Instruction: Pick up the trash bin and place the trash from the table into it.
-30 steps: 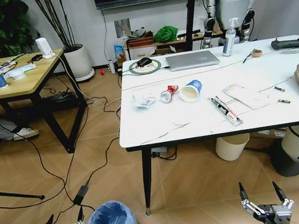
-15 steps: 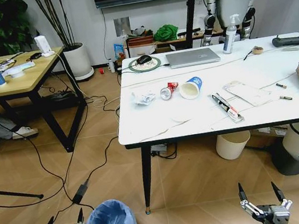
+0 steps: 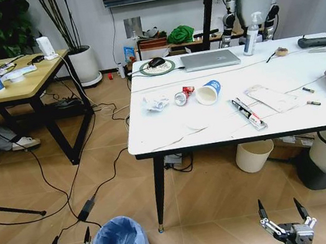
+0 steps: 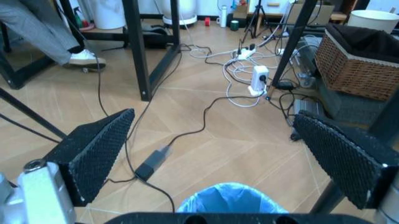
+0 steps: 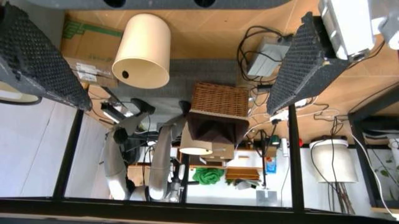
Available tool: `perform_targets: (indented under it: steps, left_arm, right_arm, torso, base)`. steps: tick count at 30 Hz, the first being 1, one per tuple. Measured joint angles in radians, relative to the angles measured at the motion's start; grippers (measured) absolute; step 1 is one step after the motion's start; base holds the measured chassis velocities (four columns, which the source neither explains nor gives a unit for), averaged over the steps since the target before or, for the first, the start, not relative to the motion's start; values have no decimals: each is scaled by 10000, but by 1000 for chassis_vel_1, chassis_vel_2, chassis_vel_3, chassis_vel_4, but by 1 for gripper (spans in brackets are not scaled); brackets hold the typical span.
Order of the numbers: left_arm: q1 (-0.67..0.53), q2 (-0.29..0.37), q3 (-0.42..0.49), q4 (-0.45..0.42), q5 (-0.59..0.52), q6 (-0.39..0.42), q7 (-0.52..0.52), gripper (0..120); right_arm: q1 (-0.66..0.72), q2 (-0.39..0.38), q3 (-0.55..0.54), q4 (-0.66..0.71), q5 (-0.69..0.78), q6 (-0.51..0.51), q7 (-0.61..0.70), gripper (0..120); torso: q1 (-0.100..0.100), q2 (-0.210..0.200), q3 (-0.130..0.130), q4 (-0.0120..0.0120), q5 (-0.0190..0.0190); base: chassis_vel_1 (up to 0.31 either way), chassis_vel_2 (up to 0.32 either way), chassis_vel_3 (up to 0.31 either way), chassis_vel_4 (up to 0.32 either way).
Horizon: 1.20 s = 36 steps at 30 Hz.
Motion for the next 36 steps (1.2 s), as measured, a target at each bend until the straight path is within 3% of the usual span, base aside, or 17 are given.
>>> perform_targets:
  steps: [36]
  left_arm:
    - [89, -54, -88, -59, 40, -31, -15, 100]
  right_arm:
    - [102, 0, -208, -1, 30, -140, 3, 100]
  torso:
    - [-427, -1027, -601, 1, 0]
  base:
    - [0, 0, 0, 0]
